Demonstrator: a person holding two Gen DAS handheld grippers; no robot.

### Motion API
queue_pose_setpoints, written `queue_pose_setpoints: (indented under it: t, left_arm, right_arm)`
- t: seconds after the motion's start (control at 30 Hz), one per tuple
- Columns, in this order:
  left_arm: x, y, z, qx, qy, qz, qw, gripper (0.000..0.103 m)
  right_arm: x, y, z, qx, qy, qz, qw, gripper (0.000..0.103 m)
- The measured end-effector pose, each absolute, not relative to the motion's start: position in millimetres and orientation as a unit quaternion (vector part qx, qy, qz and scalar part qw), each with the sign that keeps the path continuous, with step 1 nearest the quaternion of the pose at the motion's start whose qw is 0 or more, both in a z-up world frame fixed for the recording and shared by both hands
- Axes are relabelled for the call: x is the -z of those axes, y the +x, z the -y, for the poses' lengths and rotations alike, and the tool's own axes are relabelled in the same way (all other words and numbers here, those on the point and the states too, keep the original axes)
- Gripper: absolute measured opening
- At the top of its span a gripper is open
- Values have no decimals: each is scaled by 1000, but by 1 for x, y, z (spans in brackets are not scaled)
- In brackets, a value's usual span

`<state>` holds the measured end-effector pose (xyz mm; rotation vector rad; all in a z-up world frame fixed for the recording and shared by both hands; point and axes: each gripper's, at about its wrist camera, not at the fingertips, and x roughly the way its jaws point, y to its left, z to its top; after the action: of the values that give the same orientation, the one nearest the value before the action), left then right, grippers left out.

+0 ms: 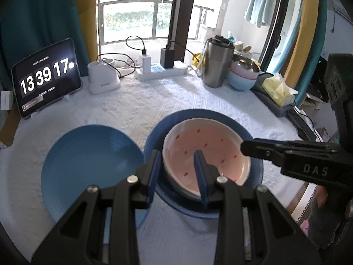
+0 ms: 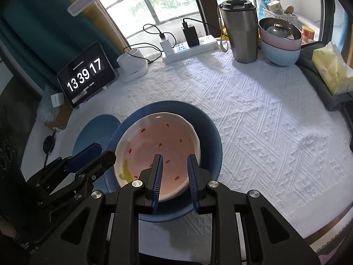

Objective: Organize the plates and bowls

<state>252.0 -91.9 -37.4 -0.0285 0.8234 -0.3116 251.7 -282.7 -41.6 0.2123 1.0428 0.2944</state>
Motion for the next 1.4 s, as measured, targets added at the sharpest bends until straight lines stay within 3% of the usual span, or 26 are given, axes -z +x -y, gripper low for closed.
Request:
queue_pose_setpoints:
  t: [0.57,1.4]
  left_arm:
    - [45,261,72,116,-25,-404,907,35]
    - [64,273,70,94,-17,-430,898,40]
  right_arm:
    - [28,254,313,-121,107,-474,866,25]
    - [58,265,337,-132,117,-492,852,27]
